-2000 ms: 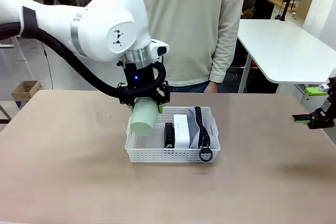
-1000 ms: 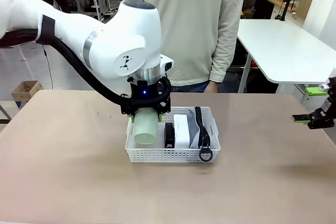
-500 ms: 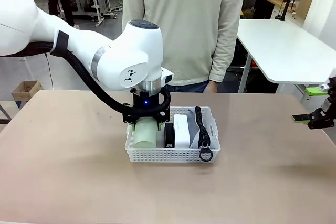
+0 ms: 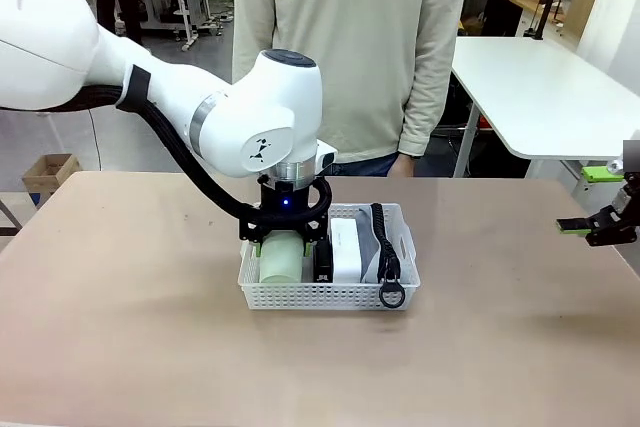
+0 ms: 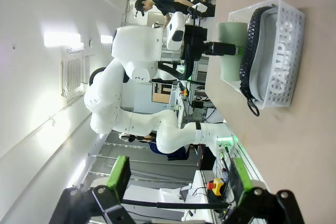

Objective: Efficiently arrange items inside the basket to fit them all.
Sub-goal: Pick up the Reusable plastic cup and place it inside the Organizing basket.

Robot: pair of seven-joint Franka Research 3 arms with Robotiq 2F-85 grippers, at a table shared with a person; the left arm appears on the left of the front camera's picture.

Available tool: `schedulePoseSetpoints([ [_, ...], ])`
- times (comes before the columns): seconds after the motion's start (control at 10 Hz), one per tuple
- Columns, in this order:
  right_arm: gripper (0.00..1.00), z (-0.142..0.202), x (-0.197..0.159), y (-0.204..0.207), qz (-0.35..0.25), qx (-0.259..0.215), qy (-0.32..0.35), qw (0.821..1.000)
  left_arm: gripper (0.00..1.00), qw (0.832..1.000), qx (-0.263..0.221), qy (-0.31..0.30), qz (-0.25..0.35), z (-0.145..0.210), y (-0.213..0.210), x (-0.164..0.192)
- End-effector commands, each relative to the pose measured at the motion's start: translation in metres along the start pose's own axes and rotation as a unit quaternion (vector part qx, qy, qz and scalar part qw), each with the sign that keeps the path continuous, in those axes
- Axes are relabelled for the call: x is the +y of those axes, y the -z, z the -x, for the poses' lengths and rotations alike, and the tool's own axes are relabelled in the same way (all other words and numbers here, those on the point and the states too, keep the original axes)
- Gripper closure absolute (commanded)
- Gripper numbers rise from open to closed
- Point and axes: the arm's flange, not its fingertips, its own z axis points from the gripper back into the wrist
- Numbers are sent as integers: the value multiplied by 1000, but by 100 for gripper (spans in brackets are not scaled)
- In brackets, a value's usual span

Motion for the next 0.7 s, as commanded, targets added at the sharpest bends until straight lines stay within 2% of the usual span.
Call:
schedulePoseSetpoints([
  [0.0, 0, 1, 3, -1, -5, 0, -7, 1000, 14, 1000, -9, -14, -17, -4, -3, -6],
  [0.1, 0, 1, 3, -1, -5, 0, -7, 1000, 14, 1000, -9, -13, -17, -5, -3, -6],
  [0.2, 0, 1, 3, -1, -5, 0, -7, 1000, 0, 1000, -4, -14, -15, -5, -4, -5],
  [0.6, 0, 1, 3, -1, -5, 0, -7, 1000, 0, 1000, -8, -18, -18, -5, -7, -3],
])
